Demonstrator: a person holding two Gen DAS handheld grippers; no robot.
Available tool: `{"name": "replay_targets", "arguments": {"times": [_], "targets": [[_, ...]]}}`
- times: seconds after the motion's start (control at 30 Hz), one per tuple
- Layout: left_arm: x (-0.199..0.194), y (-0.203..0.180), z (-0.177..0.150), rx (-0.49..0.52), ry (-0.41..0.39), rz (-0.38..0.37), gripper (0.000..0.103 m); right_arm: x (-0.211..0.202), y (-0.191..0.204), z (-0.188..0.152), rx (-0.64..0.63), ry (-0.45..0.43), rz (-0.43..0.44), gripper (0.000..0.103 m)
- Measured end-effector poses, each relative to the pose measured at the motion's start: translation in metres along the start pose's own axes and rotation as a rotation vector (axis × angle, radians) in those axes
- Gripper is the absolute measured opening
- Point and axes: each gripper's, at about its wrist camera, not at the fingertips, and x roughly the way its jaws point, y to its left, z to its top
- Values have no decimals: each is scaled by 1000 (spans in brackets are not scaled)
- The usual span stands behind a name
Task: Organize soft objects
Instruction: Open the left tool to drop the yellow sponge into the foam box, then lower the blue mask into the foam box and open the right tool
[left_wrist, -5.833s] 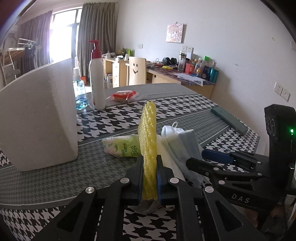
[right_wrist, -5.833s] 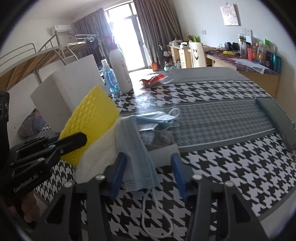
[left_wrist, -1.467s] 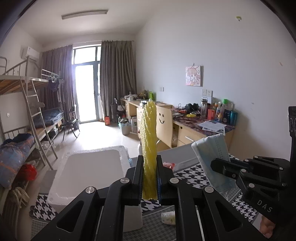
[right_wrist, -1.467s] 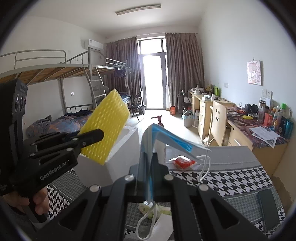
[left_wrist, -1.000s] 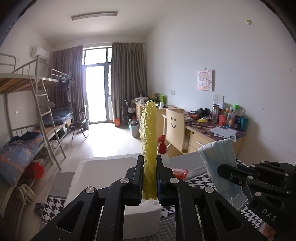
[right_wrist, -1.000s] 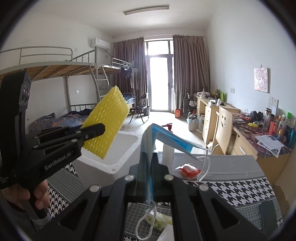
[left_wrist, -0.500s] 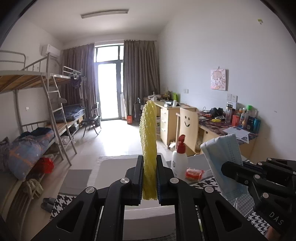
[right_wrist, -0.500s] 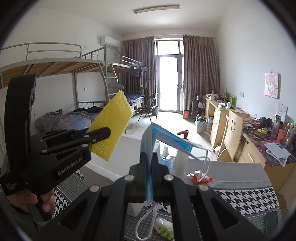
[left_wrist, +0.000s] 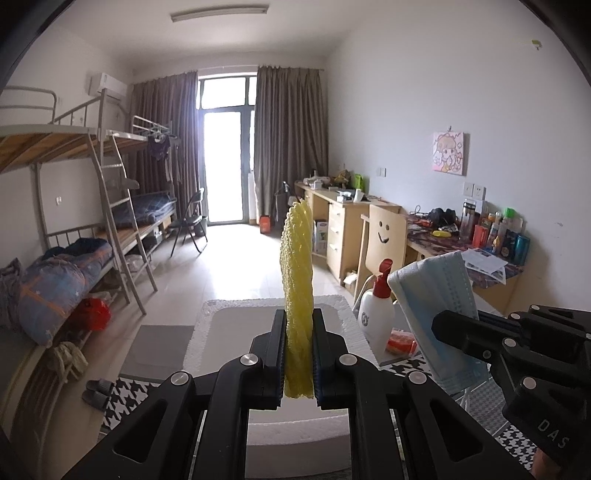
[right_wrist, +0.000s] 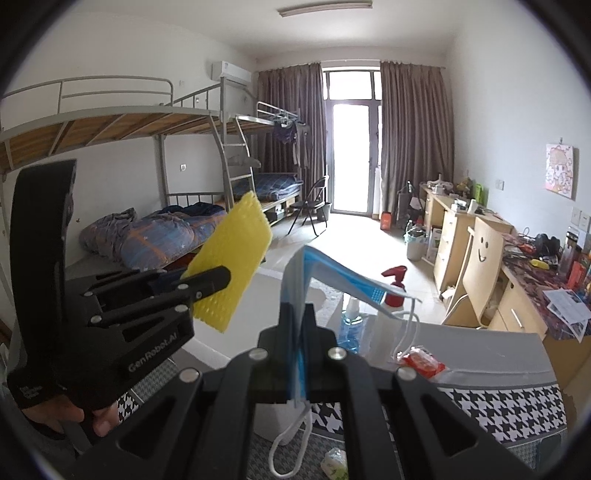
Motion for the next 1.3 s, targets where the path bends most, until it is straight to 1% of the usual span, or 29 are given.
{"name": "replay_targets", "arguments": {"times": [0.27,0.3,0.33,0.37,0.4,0.43,0.47,0.53,0.57,0.6,0.63,0.8,1.07,1.3], "targets": [[20,10,-3,-19,57,1,13,10,1,1,-6,15,7,7],[22,12,-3,-20,67,-1,18,11,1,1,-5,16,8,7],[27,14,-5,-27,85,-3,28,13,1,3,-4,19,9,7],[30,16,-6,-33,96,-2,35,15,1,3,-3,21,8,7],[30,18,-7,-36,100,0,49,17,0,4,-2,25,8,7],[30,22,-8,-46,95,3,59,18,0,4,-2,27,8,7],[28,24,-8,-51,90,7,62,19,-1,4,-1,29,8,7],[23,28,-8,-62,74,25,78,20,-1,4,-1,31,8,7],[19,30,-7,-65,59,30,82,20,-1,4,-2,32,8,7],[18,30,-6,-67,52,33,89,20,0,4,-4,33,7,7],[13,32,-6,-71,39,40,93,20,1,5,-5,33,7,7],[6,37,-3,-78,13,71,101,23,4,9,-12,29,12,7],[-3,53,-5,-94,-7,120,102,28,9,11,-27,33,37,7],[-9,66,-8,-110,-7,153,102,38,15,15,-40,50,58,7]]}}
